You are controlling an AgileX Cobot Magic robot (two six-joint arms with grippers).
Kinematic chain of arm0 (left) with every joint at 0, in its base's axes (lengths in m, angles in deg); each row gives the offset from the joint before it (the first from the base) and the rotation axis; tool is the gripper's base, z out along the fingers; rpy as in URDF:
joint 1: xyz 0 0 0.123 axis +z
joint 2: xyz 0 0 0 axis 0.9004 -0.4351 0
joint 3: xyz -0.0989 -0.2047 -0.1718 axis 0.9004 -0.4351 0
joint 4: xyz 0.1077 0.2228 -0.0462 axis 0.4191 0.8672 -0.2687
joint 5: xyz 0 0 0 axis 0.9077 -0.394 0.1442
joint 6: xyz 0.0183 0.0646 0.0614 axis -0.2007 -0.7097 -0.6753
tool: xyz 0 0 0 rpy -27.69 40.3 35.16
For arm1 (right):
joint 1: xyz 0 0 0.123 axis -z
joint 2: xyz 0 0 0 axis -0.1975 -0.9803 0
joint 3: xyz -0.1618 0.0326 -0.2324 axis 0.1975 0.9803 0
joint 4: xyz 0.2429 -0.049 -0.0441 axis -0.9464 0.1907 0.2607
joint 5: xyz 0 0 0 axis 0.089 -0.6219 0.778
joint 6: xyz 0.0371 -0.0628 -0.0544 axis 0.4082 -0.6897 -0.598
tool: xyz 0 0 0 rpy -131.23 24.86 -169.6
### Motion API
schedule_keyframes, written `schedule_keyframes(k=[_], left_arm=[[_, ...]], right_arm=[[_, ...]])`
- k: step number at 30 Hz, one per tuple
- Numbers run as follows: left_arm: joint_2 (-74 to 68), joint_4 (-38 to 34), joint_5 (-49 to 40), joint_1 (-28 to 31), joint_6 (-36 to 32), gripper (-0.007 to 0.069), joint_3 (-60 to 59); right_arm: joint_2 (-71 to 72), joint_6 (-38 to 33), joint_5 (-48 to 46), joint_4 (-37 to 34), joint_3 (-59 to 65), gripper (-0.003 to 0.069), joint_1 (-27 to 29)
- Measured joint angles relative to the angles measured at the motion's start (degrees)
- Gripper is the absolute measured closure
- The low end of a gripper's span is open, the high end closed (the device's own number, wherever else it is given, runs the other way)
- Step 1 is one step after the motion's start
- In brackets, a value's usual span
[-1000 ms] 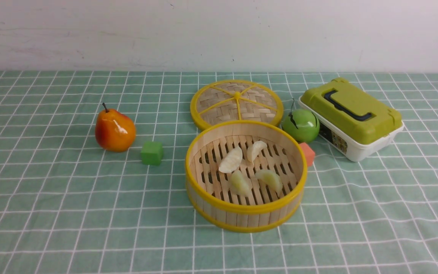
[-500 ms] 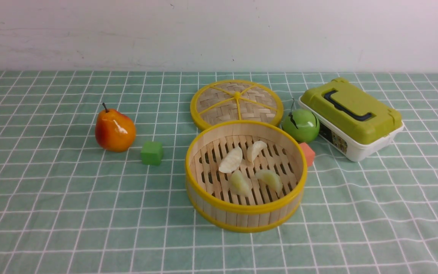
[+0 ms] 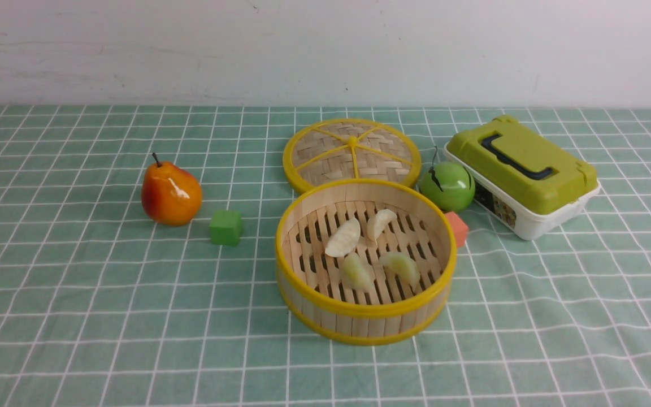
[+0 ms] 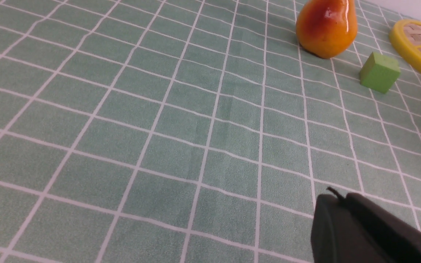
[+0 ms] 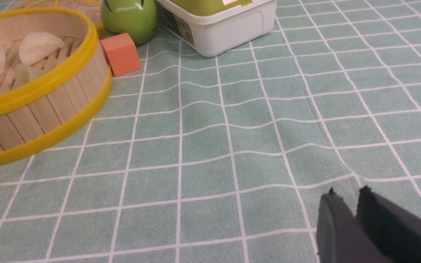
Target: Put the dumplings into the steamer on the table with the blue tablecloth.
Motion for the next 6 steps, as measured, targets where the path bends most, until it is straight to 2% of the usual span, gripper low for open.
schedule_keyframes(k=[6], left_arm=[[0.0, 0.0, 0.0, 0.0, 0.0, 0.0595, 0.0]], right_arm=[[0.0, 0.0, 0.0, 0.0, 0.0, 0.0561, 0.0]])
